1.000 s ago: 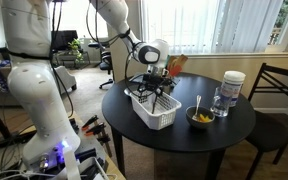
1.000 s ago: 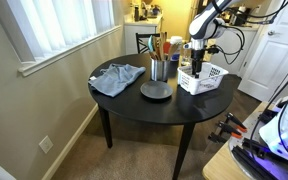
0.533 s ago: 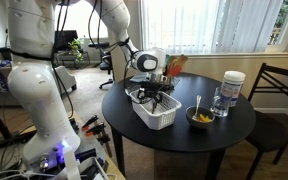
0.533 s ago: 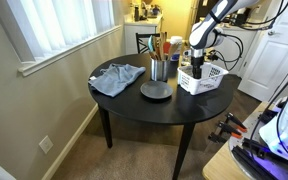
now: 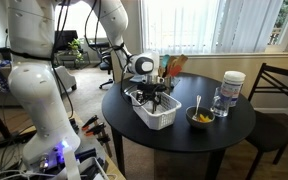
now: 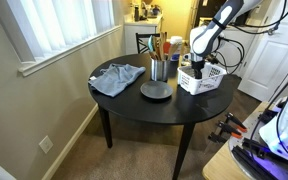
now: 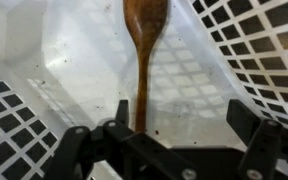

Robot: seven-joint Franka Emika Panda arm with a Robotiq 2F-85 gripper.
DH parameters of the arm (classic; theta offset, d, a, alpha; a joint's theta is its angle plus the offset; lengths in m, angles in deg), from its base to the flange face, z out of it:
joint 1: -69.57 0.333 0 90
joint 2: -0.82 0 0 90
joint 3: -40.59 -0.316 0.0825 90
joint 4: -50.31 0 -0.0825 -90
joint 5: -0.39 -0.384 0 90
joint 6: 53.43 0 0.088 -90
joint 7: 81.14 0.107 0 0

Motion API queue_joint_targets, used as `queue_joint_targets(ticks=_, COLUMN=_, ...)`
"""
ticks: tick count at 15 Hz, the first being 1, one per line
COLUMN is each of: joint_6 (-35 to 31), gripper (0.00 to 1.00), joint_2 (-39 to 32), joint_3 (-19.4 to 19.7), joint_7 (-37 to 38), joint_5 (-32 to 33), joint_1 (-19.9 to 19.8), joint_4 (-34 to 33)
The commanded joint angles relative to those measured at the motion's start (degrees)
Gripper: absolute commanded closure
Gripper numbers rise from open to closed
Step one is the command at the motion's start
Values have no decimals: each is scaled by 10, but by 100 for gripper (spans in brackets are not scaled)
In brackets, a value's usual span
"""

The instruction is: Remove the wooden spoon from the basket and put it in the spoon holder.

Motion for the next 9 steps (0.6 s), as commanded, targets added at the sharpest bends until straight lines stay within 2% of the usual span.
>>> queue_joint_targets(ticks=1, joint_6=-23, gripper=0, joint_2=-7, joint_3=-8, joint_7=28, joint_5=17, joint_1=-8, joint_4=6)
queue_joint_targets(ticks=8, joint_6=-44, gripper=0, joint_2=-53, joint_3=-12, joint_7=28, joint_5=11, joint_1=-18, joint_4=-22)
queue_joint_targets(ticks=9, joint_6=-45, gripper=15, joint_2=-55, joint_3=-14, joint_7=26, joint_5=9, joint_1=-20, joint_4=-24)
